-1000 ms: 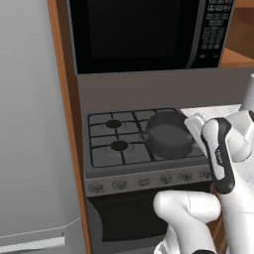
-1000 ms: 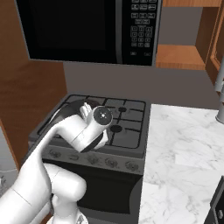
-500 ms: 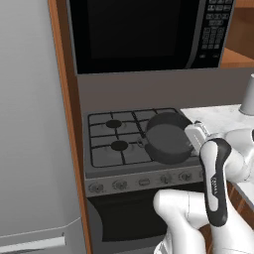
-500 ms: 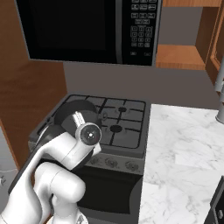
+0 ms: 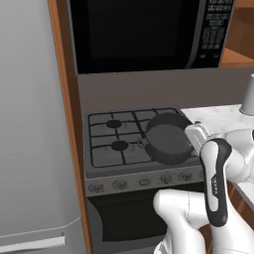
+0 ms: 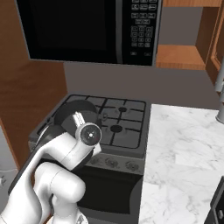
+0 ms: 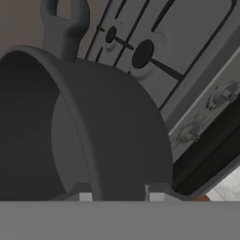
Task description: Move the pot and pan from the stove into the sink.
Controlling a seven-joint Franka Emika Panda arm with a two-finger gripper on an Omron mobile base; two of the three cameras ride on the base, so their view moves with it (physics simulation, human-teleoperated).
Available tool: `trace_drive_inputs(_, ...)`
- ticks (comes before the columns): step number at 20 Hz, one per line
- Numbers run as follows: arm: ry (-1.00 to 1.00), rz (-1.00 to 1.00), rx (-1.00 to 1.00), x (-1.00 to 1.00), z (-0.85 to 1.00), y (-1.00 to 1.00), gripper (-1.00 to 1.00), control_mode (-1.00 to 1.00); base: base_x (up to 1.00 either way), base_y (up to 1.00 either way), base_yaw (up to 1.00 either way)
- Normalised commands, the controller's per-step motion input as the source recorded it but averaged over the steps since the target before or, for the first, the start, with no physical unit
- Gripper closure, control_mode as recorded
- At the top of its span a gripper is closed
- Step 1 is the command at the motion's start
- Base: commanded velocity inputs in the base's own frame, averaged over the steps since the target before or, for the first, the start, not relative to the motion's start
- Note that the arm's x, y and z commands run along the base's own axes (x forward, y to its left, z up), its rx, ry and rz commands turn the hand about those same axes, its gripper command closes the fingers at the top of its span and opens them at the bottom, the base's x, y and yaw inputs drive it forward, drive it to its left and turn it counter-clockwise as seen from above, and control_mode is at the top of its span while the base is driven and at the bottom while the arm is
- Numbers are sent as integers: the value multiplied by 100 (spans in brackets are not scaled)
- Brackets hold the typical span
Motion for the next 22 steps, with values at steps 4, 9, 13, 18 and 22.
trace_drive_inputs(4, 0, 0, 0, 0, 0, 0, 100, 100, -26, 12, 18)
trace_drive_inputs(9, 0, 0, 0, 0, 0, 0, 100, 100, -42, 3, 34)
trace_drive_inputs(13, 0, 0, 0, 0, 0, 0, 100, 100, -36, 0, 39)
trace_drive_inputs(18, 0, 0, 0, 0, 0, 0, 100, 100, -30, 0, 42)
trace_drive_inputs(22, 0, 0, 0, 0, 0, 0, 100, 100, -22, 0, 45)
